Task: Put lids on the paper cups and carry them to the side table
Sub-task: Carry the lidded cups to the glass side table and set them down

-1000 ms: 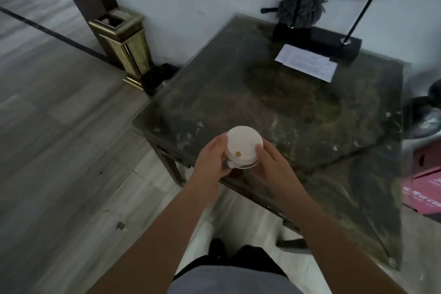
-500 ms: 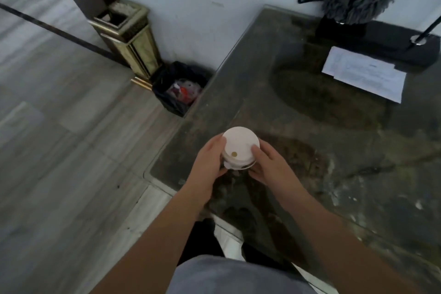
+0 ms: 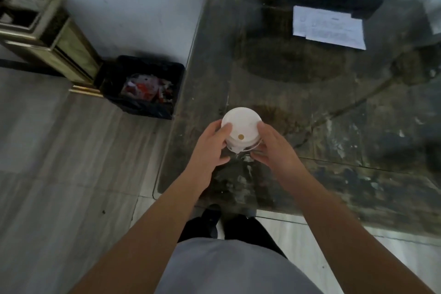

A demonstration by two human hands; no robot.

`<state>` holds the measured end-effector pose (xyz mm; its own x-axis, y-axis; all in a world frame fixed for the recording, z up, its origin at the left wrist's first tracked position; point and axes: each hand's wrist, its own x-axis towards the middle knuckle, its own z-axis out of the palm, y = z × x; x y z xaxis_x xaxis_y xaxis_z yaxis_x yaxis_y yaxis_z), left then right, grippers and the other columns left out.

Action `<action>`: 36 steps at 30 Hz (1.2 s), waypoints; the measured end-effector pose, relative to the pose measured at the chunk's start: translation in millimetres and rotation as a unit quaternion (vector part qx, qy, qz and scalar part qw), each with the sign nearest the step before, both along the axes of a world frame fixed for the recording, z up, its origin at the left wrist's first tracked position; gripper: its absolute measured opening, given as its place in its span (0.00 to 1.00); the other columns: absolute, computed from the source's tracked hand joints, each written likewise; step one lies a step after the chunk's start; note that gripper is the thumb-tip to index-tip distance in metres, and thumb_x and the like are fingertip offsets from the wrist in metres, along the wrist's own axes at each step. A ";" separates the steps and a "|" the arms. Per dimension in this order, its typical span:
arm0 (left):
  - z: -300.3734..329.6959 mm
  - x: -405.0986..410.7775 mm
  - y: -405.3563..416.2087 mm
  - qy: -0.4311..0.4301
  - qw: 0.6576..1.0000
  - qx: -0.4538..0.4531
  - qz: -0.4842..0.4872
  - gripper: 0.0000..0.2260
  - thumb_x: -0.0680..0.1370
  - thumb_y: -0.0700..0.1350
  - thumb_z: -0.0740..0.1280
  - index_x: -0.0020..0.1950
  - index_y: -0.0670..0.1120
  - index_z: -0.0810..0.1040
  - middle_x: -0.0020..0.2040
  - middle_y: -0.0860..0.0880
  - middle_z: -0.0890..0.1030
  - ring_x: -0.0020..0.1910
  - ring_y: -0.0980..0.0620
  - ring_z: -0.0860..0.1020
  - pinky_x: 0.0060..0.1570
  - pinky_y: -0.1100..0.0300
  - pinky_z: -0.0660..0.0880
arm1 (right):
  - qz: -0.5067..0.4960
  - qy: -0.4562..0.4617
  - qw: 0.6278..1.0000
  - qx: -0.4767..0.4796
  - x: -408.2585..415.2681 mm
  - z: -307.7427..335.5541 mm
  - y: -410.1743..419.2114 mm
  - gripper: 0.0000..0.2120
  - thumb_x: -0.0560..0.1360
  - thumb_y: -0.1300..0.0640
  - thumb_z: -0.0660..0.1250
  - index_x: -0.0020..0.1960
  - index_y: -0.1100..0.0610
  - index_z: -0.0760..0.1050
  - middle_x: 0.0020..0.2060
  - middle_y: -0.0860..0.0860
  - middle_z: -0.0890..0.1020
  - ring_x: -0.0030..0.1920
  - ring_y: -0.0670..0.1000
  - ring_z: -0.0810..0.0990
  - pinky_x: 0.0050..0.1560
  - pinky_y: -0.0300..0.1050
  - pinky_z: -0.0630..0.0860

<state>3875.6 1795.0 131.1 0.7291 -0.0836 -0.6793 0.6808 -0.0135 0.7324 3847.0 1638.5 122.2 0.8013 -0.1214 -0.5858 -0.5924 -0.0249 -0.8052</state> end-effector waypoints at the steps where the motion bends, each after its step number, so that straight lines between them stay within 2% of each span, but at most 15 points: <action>1: 0.0 1.9 1.2 0.003 1.000 -0.001 0.003 0.17 0.84 0.56 0.64 0.71 0.55 0.72 0.71 0.50 0.74 0.69 0.47 0.75 0.69 0.39 0.74 | -0.003 0.002 1.000 -0.002 0.7 0.6 0.9 0.16 0.85 0.38 0.56 0.66 0.43 0.74 0.64 0.49 0.80 0.64 0.51 0.80 0.63 0.48 0.78; 3: 2.4 4.8 4.0 -0.002 1.000 0.008 0.025 0.17 0.83 0.58 0.64 0.71 0.55 0.71 0.70 0.50 0.74 0.68 0.47 0.75 0.68 0.41 0.75 | -0.014 0.015 1.000 0.002 1.8 0.0 -0.1 0.20 0.84 0.37 0.56 0.70 0.46 0.73 0.66 0.49 0.79 0.65 0.52 0.79 0.66 0.50 0.77; 5: 4.3 7.3 5.8 -0.111 0.987 0.112 0.007 0.20 0.82 0.59 0.64 0.72 0.54 0.72 0.68 0.51 0.75 0.66 0.49 0.75 0.65 0.51 0.76 | -0.047 0.027 0.998 0.022 0.3 0.5 -6.2 0.25 0.83 0.35 0.57 0.73 0.50 0.70 0.68 0.50 0.78 0.67 0.53 0.79 0.70 0.54 0.75; 6: 9.1 7.4 5.3 -0.202 0.960 0.192 -0.020 0.21 0.82 0.58 0.65 0.71 0.51 0.73 0.67 0.50 0.76 0.64 0.50 0.76 0.62 0.56 0.76 | -0.072 0.026 0.997 0.032 -2.8 1.4 -11.8 0.28 0.83 0.35 0.58 0.74 0.52 0.69 0.69 0.51 0.77 0.68 0.54 0.78 0.71 0.56 0.74; 8: 29.9 7.8 -6.3 -0.401 0.862 0.302 -0.067 0.17 0.81 0.52 0.66 0.67 0.46 0.76 0.62 0.47 0.76 0.60 0.50 0.75 0.56 0.60 0.75 | -0.115 0.006 0.993 0.036 -16.2 12.1 -25.6 0.25 0.83 0.37 0.59 0.72 0.53 0.70 0.67 0.50 0.77 0.67 0.53 0.78 0.71 0.57 0.75; 10: 59.8 3.9 -37.6 -0.542 0.789 0.263 -0.120 0.11 0.80 0.47 0.67 0.60 0.44 0.78 0.56 0.49 0.77 0.53 0.52 0.76 0.50 0.65 0.73 | -0.158 -0.018 0.987 0.017 -37.0 26.9 -46.1 0.17 0.84 0.42 0.62 0.63 0.54 0.75 0.63 0.52 0.81 0.62 0.53 0.81 0.65 0.54 0.79; 12: 84.0 -6.7 -80.9 -0.587 0.767 0.164 -0.200 0.06 0.80 0.45 0.66 0.54 0.44 0.78 0.49 0.52 0.76 0.44 0.54 0.76 0.43 0.65 0.74 | -0.203 -0.041 0.978 -0.004 -64.0 45.0 -69.6 0.13 0.84 0.49 0.64 0.61 0.57 0.78 0.58 0.58 0.85 0.59 0.58 0.84 0.60 0.53 0.82; 14: 103.4 -24.3 -129.9 -0.573 0.749 0.108 -0.314 0.04 0.82 0.46 0.66 0.52 0.46 0.78 0.43 0.54 0.75 0.38 0.57 0.75 0.38 0.68 0.70 | -0.253 -0.071 0.964 -0.046 -96.6 66.3 -97.8 0.11 0.84 0.55 0.65 0.60 0.60 0.80 0.55 0.61 0.86 0.56 0.61 0.85 0.60 0.57 0.83; 16: 113.9 -46.7 -182.3 -0.565 0.689 0.105 -0.442 0.05 0.82 0.49 0.67 0.54 0.48 0.77 0.43 0.56 0.75 0.37 0.58 0.75 0.38 0.70 0.70 | -0.302 -0.096 0.943 -0.100 -135.6 88.5 -131.9 0.08 0.82 0.57 0.68 0.56 0.61 0.81 0.50 0.62 0.87 0.53 0.62 0.86 0.59 0.58 0.83; 18: 123.9 -73.6 -234.6 -0.579 0.616 0.089 -0.527 0.05 0.81 0.50 0.67 0.53 0.49 0.78 0.45 0.55 0.79 0.42 0.55 0.79 0.42 0.59 0.78 | -0.358 -0.113 0.916 -0.144 -183.3 111.0 -167.5 0.06 0.81 0.58 0.70 0.53 0.60 0.82 0.45 0.58 0.87 0.47 0.59 0.87 0.54 0.52 0.84; 20: 136.3 -110.5 -286.7 -0.579 0.578 0.059 -0.573 0.04 0.81 0.49 0.68 0.51 0.49 0.79 0.45 0.52 0.82 0.44 0.51 0.81 0.44 0.53 0.79 | -0.440 -0.131 0.874 -0.161 -243.2 131.1 -202.3 0.02 0.80 0.62 0.71 0.49 0.59 0.81 0.39 0.54 0.85 0.42 0.54 0.84 0.47 0.45 0.82; 25: 160.9 -264.8 -404.2 -0.502 0.570 -0.070 -0.647 0.04 0.81 0.47 0.68 0.46 0.50 0.80 0.40 0.53 0.82 0.41 0.54 0.81 0.43 0.57 0.78 | -0.626 -0.189 0.745 -0.132 -430.3 170.1 -263.1 0.06 0.81 0.65 0.67 0.47 0.58 0.79 0.38 0.53 0.84 0.38 0.51 0.83 0.48 0.48 0.80; 29: 171.5 -437.5 -485.2 -0.418 0.549 -0.167 -0.704 0.04 0.78 0.47 0.68 0.43 0.51 0.79 0.36 0.51 0.81 0.37 0.47 0.81 0.39 0.52 0.79 | -0.716 -0.209 0.645 -0.167 -596.5 187.6 -284.9 0.05 0.80 0.65 0.69 0.46 0.59 0.77 0.37 0.53 0.81 0.37 0.51 0.80 0.48 0.47 0.80; 33: 179.9 -607.0 -542.6 -0.336 0.505 -0.242 -0.757 0.04 0.80 0.42 0.68 0.46 0.47 0.80 0.37 0.47 0.81 0.32 0.51 0.79 0.35 0.53 0.78 | -0.771 -0.170 0.572 -0.225 -753.5 199.1 -304.9 0.13 0.77 0.67 0.72 0.40 0.56 0.71 0.33 0.52 0.76 0.34 0.51 0.77 0.44 0.45 0.79; 36: 182.8 -719.6 -574.8 -0.302 0.461 -0.268 -0.790 0.03 0.80 0.43 0.67 0.49 0.46 0.81 0.39 0.47 0.81 0.34 0.52 0.80 0.38 0.53 0.79 | -0.803 -0.124 0.515 -0.274 -854.2 204.1 -321.1 0.15 0.75 0.69 0.70 0.38 0.55 0.69 0.32 0.50 0.71 0.35 0.50 0.74 0.43 0.44 0.79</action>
<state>3156.0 1220.2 313.9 -0.4881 -0.8721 0.0348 -0.2001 0.1507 0.9681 2992.8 1317.4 326.3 -0.5471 -0.8369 -0.0155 -0.0845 0.0737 -0.9937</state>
